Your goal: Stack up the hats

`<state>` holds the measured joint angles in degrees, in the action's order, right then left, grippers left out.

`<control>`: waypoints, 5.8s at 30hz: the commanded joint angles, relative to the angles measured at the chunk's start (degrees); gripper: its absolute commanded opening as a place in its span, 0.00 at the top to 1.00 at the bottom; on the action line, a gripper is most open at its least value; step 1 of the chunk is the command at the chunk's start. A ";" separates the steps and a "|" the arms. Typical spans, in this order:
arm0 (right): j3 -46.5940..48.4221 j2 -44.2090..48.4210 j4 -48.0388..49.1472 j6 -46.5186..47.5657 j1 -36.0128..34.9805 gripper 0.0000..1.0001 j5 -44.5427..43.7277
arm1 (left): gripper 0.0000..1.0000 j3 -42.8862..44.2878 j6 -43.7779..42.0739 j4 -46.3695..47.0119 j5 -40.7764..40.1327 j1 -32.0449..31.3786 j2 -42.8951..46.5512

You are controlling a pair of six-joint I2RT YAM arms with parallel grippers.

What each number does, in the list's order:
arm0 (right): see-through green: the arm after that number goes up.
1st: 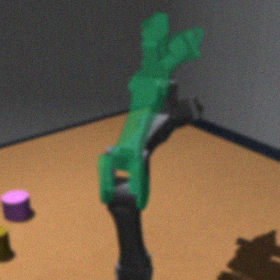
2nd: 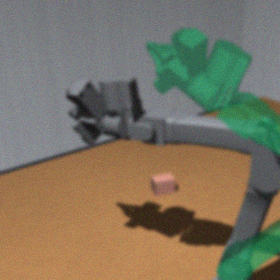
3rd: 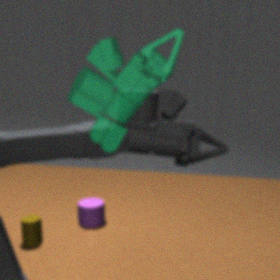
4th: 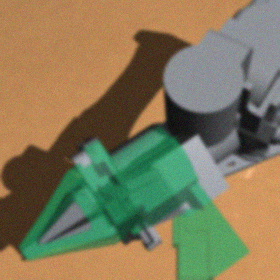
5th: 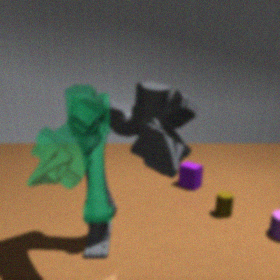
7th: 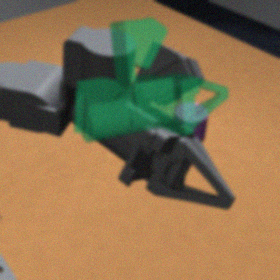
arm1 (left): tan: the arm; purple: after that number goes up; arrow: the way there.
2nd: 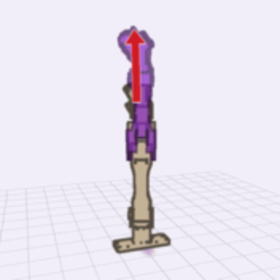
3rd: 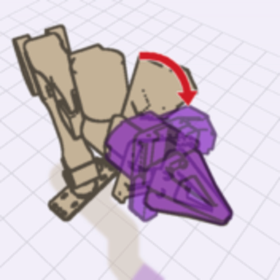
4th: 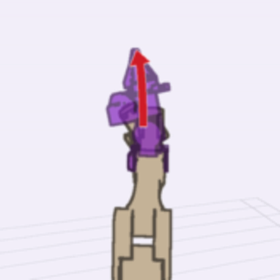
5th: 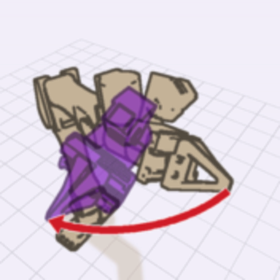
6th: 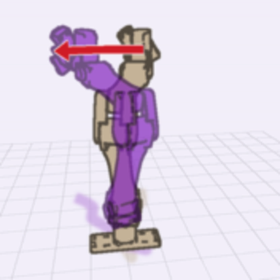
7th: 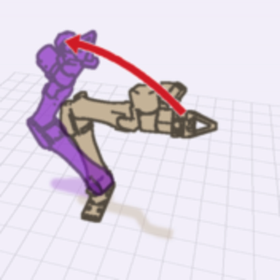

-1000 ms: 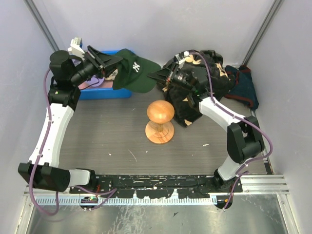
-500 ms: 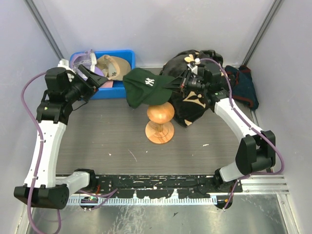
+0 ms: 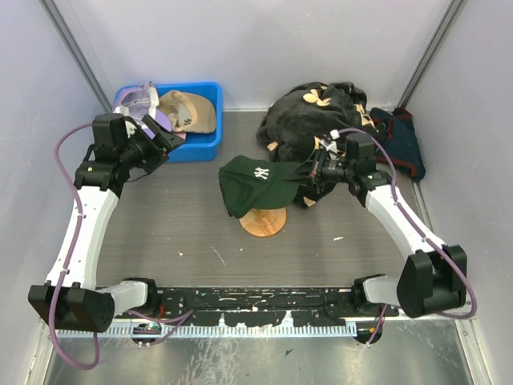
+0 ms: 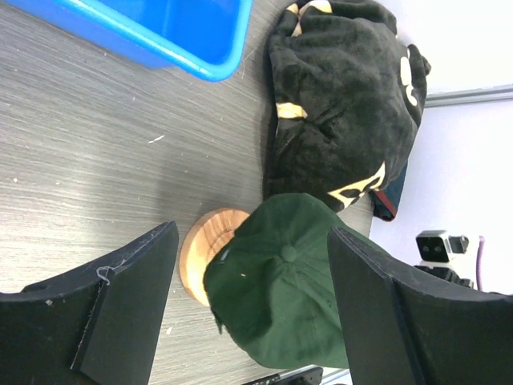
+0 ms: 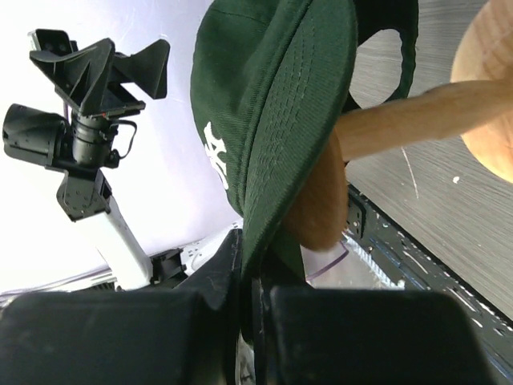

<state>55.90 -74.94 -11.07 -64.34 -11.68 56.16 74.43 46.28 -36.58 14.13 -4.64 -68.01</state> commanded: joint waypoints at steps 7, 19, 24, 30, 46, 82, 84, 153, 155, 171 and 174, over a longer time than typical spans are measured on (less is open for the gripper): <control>-8.85 8.94 -9.41 13.88 5.12 1.00 0.36 | 0.18 -1.76 -0.32 4.03 3.12 0.12 -1.90; -12.08 6.47 -11.82 23.86 6.80 0.76 -1.76 | 0.18 -3.17 0.21 6.45 6.23 -0.29 -3.41; -11.62 5.68 -11.12 24.17 7.00 0.64 -1.66 | 0.18 -3.76 0.19 6.91 6.71 -0.54 -3.80; -9.97 5.07 -11.05 24.24 7.50 0.58 -1.54 | 0.18 -4.39 0.30 8.01 7.48 -0.93 -4.32; -8.18 4.61 -16.53 29.47 12.40 0.37 -3.61 | 0.19 -5.98 -0.14 8.72 8.28 -1.77 -8.02; -0.32 5.70 -32.20 43.41 17.36 0.31 -30.70 | 0.25 27.60 -0.74 1.98 -8.80 1.79 -38.23; -0.14 6.04 -32.70 43.47 17.55 0.31 -33.09 | 0.29 30.13 2.51 1.16 -10.33 1.45 -41.87; 9.79 8.41 -39.33 42.63 20.86 0.28 -45.05 | 1.00 40.79 30.17 27.64 -2.11 3.77 -62.47; 9.42 8.47 -38.84 42.43 20.85 0.28 -44.27 | 1.00 36.22 35.10 34.63 1.40 3.74 -60.36; 7.83 10.15 -36.86 41.86 20.87 0.29 -39.20 | 1.00 28.32 51.03 57.18 15.75 5.21 -55.02; 7.97 10.14 -36.49 41.58 20.87 0.29 -38.37 | 1.00 24.27 51.24 59.32 16.95 5.79 -52.28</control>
<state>63.42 -66.35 -50.35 -21.80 8.86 15.66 101.84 95.33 13.34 25.67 0.78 -127.07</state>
